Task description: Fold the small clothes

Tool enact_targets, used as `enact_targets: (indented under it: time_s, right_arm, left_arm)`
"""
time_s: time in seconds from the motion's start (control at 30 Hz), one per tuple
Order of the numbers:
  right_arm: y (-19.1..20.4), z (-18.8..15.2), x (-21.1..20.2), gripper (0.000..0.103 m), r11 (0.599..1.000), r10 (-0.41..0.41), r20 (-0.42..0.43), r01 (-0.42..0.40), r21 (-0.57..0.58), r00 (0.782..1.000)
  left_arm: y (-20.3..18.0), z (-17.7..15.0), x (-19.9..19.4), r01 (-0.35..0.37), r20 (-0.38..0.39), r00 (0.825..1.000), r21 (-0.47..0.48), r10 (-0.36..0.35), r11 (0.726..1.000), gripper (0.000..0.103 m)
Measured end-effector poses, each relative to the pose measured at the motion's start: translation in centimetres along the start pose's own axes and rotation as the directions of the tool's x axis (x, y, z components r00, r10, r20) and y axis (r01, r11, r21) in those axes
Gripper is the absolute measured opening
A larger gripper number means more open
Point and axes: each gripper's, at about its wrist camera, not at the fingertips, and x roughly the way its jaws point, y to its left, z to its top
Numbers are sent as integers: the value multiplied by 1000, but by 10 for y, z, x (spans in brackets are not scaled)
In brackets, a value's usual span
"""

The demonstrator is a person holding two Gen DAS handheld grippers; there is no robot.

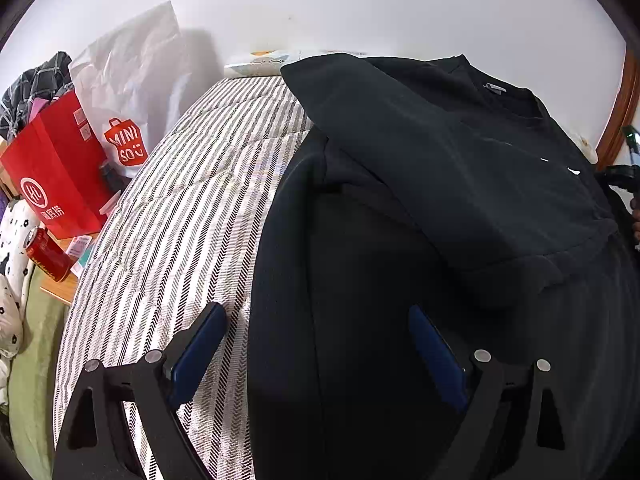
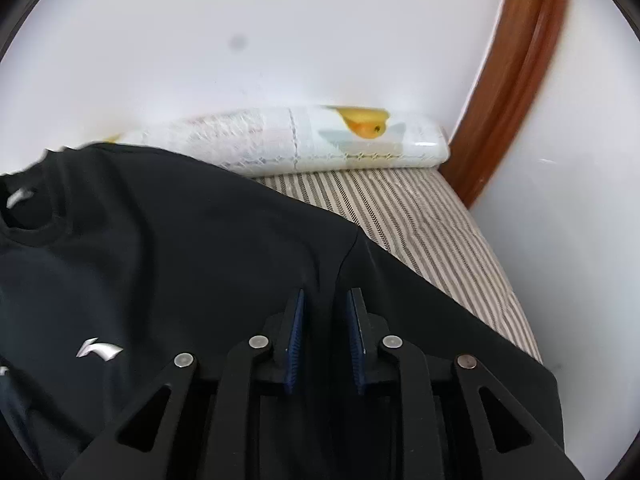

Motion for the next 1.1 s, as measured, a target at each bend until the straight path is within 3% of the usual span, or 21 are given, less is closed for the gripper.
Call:
enact_targets:
  time_s: [0.03,0.07,0.1,0.17,0.33,0.37,0.47,0.53,0.6,0.63,0.67,0.7,0.83,0.97,1.1]
  right_arm:
    - [4,-2,-7,26,1000,11,10,-11,-5,1000]
    - [11,-5,-19,35,999,30,25,-30,-19,999]
    - [21,-12,-34,51,998,59,40,-57,-37,998]
    - [41,-25,-56,65,988,134,45,-130,-79,990]
    - [87,-69,-94,65,917,373,0,-369,-152,928]
    - [95,-78,-98,65,908,387,-10,-383,-170,922]
    - [117,-100,-95,64,909,352,-57,-355,-218,934]
    - [120,-106,-79,63,920,319,-97,-333,-207,943]
    - [114,-107,-76,55,914,368,-77,-375,-153,927]
    - [114,-107,-77,39,899,401,-80,-409,-154,913]
    - [115,-108,-79,12,887,424,-81,-432,-164,902]
    - [115,-105,-82,9,880,434,-78,-441,-177,898]
    - [105,-100,-99,8,877,452,-43,-453,-161,891]
    - [60,-80,-112,8,924,378,82,-371,-89,922]
    - [16,-69,-99,9,945,325,77,-326,3,943]
  left_arm:
    - [0,0,0,1,0,1000,0,-1,1000,93]
    - [0,0,0,2,0,1000,-1,-2,1000,93]
    - [0,0,-1,2,0,1000,-1,-2,1000,93]
    - [1,-1,-3,7,5,1000,-4,-7,1000,91]
    - [4,2,-19,16,70,997,10,-16,1000,91]
    - [3,4,-19,3,71,997,21,-5,1000,91]
    - [5,9,-15,-18,66,998,40,15,999,91]
    - [6,10,-12,-11,56,998,35,9,999,91]
    - [6,11,-7,-3,44,999,32,1,999,91]
    - [5,10,-4,3,36,999,32,-4,999,91]
    - [5,10,-2,6,28,1000,32,-7,999,91]
    - [4,9,1,8,22,1000,32,-8,999,91]
    - [7,8,4,23,12,1000,11,-23,1000,91]
    - [10,5,4,24,13,1000,1,-24,1000,91]
    - [9,5,4,19,12,1000,4,-19,1000,92]
